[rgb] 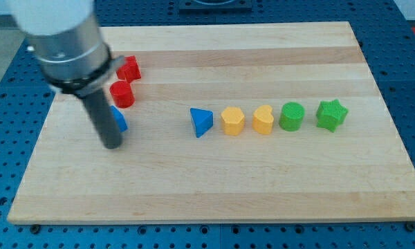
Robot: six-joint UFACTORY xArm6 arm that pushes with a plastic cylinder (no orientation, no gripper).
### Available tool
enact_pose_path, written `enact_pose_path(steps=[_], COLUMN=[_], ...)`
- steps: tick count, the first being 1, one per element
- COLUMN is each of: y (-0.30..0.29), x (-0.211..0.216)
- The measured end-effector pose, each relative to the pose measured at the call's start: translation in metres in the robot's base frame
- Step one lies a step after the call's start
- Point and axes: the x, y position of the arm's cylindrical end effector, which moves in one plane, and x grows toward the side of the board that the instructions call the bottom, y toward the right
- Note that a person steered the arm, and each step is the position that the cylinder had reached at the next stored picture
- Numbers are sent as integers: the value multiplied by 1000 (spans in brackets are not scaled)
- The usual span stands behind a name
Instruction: Move the blue cube slightly right
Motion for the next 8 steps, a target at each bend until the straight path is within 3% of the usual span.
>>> enact_pose_path(steps=[1,2,4,8], y=[-52,-45,26,46], x=[-17,-37,-36,-53])
